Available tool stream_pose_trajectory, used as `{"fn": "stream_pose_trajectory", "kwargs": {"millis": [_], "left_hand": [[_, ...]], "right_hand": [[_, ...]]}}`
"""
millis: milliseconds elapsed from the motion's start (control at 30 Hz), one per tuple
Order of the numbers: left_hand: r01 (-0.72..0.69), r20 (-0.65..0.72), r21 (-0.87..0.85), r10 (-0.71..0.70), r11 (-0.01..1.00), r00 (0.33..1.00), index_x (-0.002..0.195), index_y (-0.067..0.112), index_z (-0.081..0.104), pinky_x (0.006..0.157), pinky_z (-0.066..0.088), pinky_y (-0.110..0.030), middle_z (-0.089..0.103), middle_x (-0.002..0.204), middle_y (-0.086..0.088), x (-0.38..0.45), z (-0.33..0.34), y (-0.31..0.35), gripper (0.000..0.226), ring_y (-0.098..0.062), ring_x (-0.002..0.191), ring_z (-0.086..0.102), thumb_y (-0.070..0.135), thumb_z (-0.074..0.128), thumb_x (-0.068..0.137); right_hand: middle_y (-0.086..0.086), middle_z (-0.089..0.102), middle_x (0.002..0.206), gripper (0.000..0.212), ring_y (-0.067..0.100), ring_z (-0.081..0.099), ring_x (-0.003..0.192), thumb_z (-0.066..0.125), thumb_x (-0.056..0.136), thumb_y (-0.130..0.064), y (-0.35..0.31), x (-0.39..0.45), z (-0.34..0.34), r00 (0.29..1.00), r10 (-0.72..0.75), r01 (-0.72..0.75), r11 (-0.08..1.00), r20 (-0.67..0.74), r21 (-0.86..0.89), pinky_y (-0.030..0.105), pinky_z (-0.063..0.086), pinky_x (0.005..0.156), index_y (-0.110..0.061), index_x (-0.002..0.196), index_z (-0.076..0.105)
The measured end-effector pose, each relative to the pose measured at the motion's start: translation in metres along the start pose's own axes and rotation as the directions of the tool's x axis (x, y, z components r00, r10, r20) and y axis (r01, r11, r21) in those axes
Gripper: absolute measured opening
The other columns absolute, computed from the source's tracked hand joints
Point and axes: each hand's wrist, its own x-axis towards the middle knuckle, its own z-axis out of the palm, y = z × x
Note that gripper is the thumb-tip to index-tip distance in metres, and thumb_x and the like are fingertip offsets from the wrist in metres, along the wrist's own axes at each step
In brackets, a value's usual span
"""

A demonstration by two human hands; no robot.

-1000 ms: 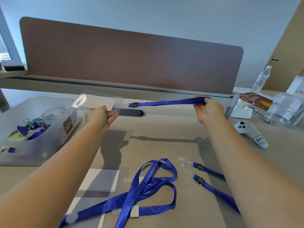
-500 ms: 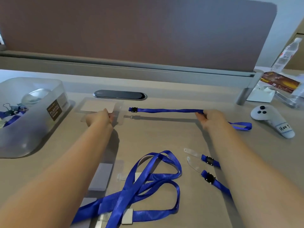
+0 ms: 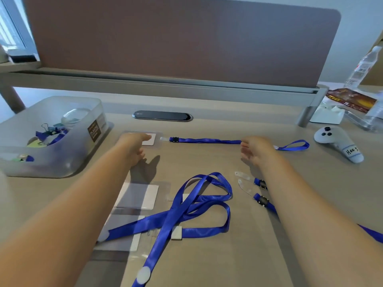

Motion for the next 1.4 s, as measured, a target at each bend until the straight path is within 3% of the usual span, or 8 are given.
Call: {"fn": "stream_pose_trajectory", "kwargs": {"millis": [67,233,400,600,700,900,1167,1400], "left_hand": [[-0.128,0.067,0.281,0.113,0.951,0.991,0.101,0.003,0.053,0.067,0.048,-0.022,0.047,0.085,-0.009,-0.022,-0.009,-0.004,0.016,-0.022,0.077,0.048,0.008,0.055,0.086],[-0.391,0.357,0.745,0.173,0.541,0.918,0.127,0.007,0.043,0.098,0.037,-0.035,0.045,0.136,-0.014,-0.055,-0.038,-0.028,0.049,-0.029,0.123,0.043,0.014,0.062,0.082],[-0.463,0.446,0.836,0.128,0.295,0.886,0.129,0.017,0.041,0.103,0.035,-0.039,0.044,0.140,-0.007,-0.067,-0.058,-0.052,0.061,-0.027,0.124,0.042,0.028,0.068,0.076],[-0.526,0.512,0.845,0.138,0.093,0.848,0.129,0.025,0.041,0.104,0.037,-0.044,0.039,0.143,-0.002,-0.066,-0.065,-0.059,0.065,-0.027,0.126,0.039,0.045,0.066,0.073],[-0.490,0.487,0.872,0.116,0.000,0.866,0.133,0.026,0.032,0.106,0.027,-0.046,0.031,0.148,-0.001,-0.065,-0.063,-0.054,0.078,-0.030,0.132,0.027,0.051,0.067,0.069],[-0.414,0.417,0.908,0.049,-0.065,0.908,0.130,0.021,0.033,0.105,0.027,-0.047,0.039,0.139,-0.007,-0.055,-0.051,-0.043,0.085,-0.030,0.127,0.031,0.052,0.073,0.061],[-0.309,0.332,0.941,-0.200,0.139,0.922,0.123,0.008,0.042,0.099,0.043,-0.044,0.051,0.130,-0.013,-0.049,-0.041,-0.037,0.074,-0.033,0.115,0.047,0.037,0.076,0.064],[-0.412,0.434,0.845,0.014,0.340,0.901,0.115,0.012,0.045,0.083,0.042,-0.032,0.052,0.107,-0.006,-0.056,-0.047,-0.025,0.050,-0.020,0.094,0.046,0.038,0.064,0.077]], "right_hand": [[0.006,0.047,0.064,0.022,0.016,0.046,0.058,0.046,0.089,-0.002,0.001,-0.024,0.009,0.996,-0.078,0.081,0.993,0.045,-0.081,0.027,0.042,0.056,-0.007,0.068,0.051],[0.010,0.058,0.091,0.022,0.021,0.055,0.089,0.050,0.090,-0.006,0.016,-0.081,0.024,0.940,-0.275,0.328,0.892,0.203,-0.312,0.035,0.047,0.082,0.000,0.108,0.062],[0.007,0.061,0.115,0.029,0.021,0.056,0.106,0.049,0.092,-0.011,0.035,-0.124,0.037,0.850,-0.370,0.525,0.658,0.375,-0.540,0.031,0.045,0.089,-0.005,0.119,0.058],[0.007,0.062,0.124,0.030,0.018,0.057,0.099,0.049,0.092,-0.014,0.055,-0.138,0.049,0.830,-0.310,0.553,0.565,0.464,-0.613,0.027,0.045,0.079,-0.010,0.120,0.059],[0.009,0.064,0.121,0.029,0.022,0.060,0.106,0.051,0.091,-0.017,0.057,-0.136,0.049,0.836,-0.240,0.543,0.494,0.494,-0.679,0.033,0.049,0.089,-0.010,0.117,0.061],[0.006,0.061,0.127,0.031,0.022,0.057,0.112,0.056,0.088,-0.014,0.052,-0.130,0.045,0.847,-0.191,0.531,0.352,0.497,-0.771,0.029,0.046,0.089,-0.010,0.119,0.060],[0.009,0.061,0.125,0.032,0.023,0.057,0.111,0.056,0.089,-0.014,0.048,-0.126,0.053,0.842,-0.209,0.538,0.366,0.496,-0.759,0.029,0.046,0.088,-0.009,0.120,0.058],[0.009,0.061,0.122,0.029,0.019,0.057,0.096,0.052,0.090,-0.010,0.037,-0.128,0.058,0.785,-0.430,0.615,0.452,0.447,-0.646,0.027,0.044,0.084,-0.008,0.118,0.058]]}}
